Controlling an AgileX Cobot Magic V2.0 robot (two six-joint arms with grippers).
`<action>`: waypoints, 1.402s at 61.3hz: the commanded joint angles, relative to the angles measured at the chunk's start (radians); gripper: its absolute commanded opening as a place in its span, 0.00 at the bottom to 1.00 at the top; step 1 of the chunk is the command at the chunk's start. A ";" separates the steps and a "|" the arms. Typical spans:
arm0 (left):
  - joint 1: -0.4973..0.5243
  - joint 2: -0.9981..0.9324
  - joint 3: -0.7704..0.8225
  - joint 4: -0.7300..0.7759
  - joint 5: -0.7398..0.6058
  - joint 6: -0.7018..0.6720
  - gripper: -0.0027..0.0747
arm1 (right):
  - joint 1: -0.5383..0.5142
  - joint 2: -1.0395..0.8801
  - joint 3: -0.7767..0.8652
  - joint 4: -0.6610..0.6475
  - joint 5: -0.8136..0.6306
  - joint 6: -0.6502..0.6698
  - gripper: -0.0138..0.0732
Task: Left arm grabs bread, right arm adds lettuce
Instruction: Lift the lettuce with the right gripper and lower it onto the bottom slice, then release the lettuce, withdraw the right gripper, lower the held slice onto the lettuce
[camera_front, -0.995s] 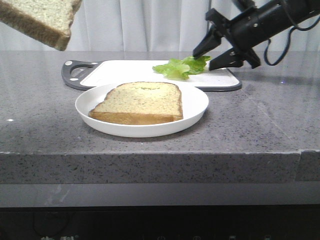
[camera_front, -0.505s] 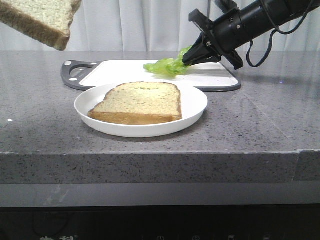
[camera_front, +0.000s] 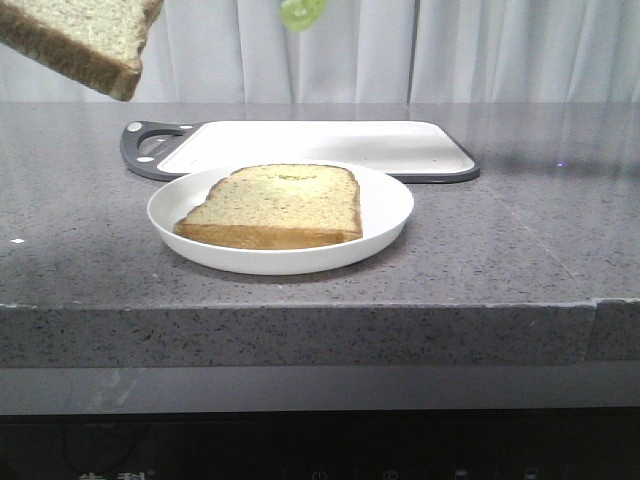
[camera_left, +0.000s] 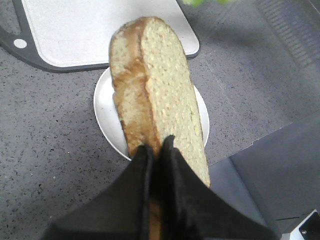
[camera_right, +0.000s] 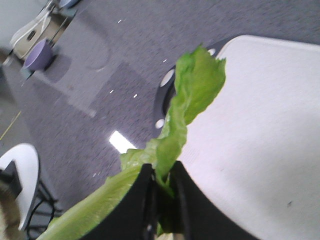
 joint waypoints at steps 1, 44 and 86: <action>0.002 -0.015 -0.026 -0.060 -0.055 0.000 0.01 | -0.004 -0.097 0.039 0.094 0.107 -0.070 0.08; 0.002 -0.015 -0.026 -0.058 -0.103 0.000 0.01 | 0.107 -0.140 0.496 0.261 0.104 -0.445 0.09; 0.002 -0.015 -0.026 -0.058 -0.103 0.000 0.01 | 0.100 -0.092 0.490 -0.010 -0.031 -0.277 0.71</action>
